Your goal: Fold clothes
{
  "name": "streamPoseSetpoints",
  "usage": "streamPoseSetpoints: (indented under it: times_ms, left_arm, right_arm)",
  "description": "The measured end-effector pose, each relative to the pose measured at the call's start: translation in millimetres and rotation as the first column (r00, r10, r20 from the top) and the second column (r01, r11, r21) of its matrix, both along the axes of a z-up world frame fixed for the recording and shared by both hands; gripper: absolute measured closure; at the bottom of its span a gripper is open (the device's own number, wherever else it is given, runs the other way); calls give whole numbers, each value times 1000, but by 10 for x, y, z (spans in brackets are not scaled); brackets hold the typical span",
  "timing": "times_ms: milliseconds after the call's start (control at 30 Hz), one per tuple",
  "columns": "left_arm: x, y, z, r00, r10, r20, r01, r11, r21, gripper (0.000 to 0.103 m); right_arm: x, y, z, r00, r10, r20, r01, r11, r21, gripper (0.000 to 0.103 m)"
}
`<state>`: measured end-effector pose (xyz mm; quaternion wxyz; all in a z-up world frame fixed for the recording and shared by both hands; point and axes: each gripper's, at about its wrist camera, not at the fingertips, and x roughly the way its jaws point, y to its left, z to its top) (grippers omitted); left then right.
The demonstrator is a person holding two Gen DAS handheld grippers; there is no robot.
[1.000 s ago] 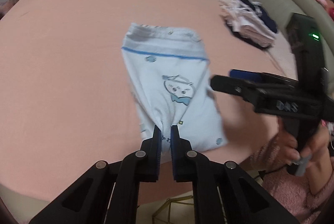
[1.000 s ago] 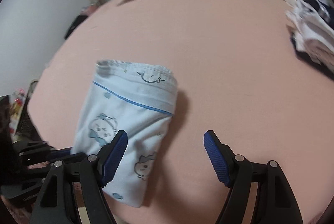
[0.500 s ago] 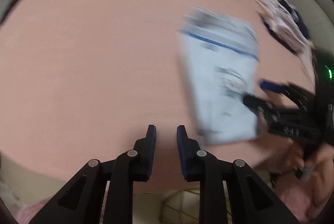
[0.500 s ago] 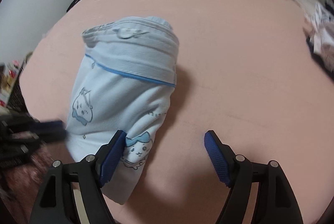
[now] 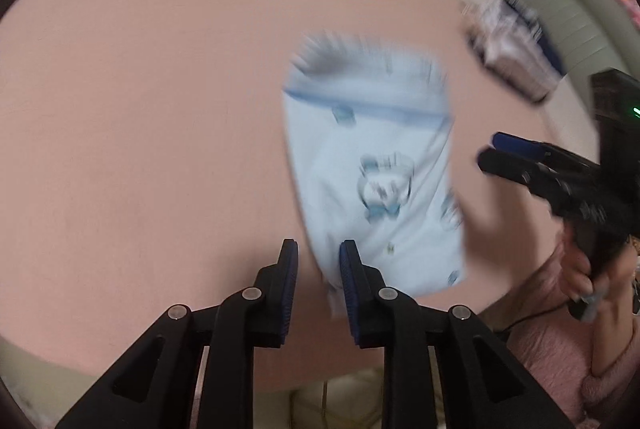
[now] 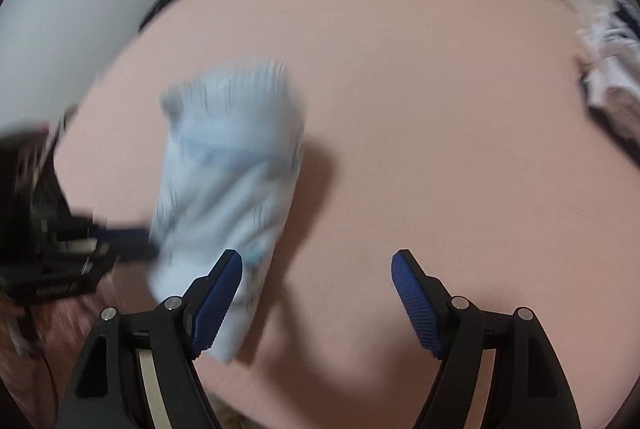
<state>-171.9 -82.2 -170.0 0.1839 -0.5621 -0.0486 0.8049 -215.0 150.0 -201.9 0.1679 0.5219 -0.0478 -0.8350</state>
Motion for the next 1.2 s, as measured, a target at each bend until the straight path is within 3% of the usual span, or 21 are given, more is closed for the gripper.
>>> streamPoseSetpoints:
  times_ms: [100, 200, 267, 367, 467, 600, 733, 867, 967, 1033, 1133, 1200]
  left_arm:
    - [-242, 48, 224, 995, 10, -103, -3, 998, 61, 83]
    - [-517, 246, 187, 986, -22, -165, 34, 997, 68, 83]
    - [-688, 365, 63, 989, -41, -146, 53, 995, 80, 83]
    - [-835, 368, -270, 999, -1, -49, 0, 1000, -12, 82]
    - [-784, 176, -524, 999, 51, -4, -51, 999, 3, 82]
    - [-731, 185, -502, 999, 21, -40, -23, 998, -50, 82]
    - [-733, 90, -445, 994, 106, -35, -109, 987, -118, 82]
    - [-488, 120, -206, 993, 82, -90, -81, 997, 20, 82]
    - [-309, 282, -93, 991, 43, -124, -30, 994, 101, 81]
    - [-254, 448, -196, 995, 25, -95, -18, 997, 78, 81]
    - [-216, 697, -433, 999, 34, -30, -34, 999, 15, 81]
    - [-165, 700, -548, 998, 69, 6, -69, 998, 15, 76]
  right_arm:
    - [-280, 90, 181, 999, -33, -33, 33, 999, -8, 27]
    - [-398, -35, 202, 999, -6, -46, 8, 999, 40, 27]
    - [-464, -120, 108, 1000, 19, -24, -18, 999, 38, 27]
    - [-512, -234, -26, 999, 52, 1, -52, 999, 13, 27]
    - [-581, -313, -177, 998, 56, 20, -57, 998, 12, 27]
    - [-698, -252, -250, 998, -16, 54, 21, 995, -95, 27]
    - [-618, -206, -137, 997, -68, 41, 72, 991, -109, 27]
    - [-176, -210, -36, 997, -70, 18, 72, 993, -94, 27]
    - [59, 195, -112, 998, -45, 46, 50, 993, -111, 27]
    - [-75, 309, -192, 998, -25, 59, 30, 996, -82, 27]
    - [119, 269, -283, 999, -23, 45, 23, 1000, -1, 27]
    - [238, 244, -340, 999, -10, 52, 9, 1000, 22, 26]
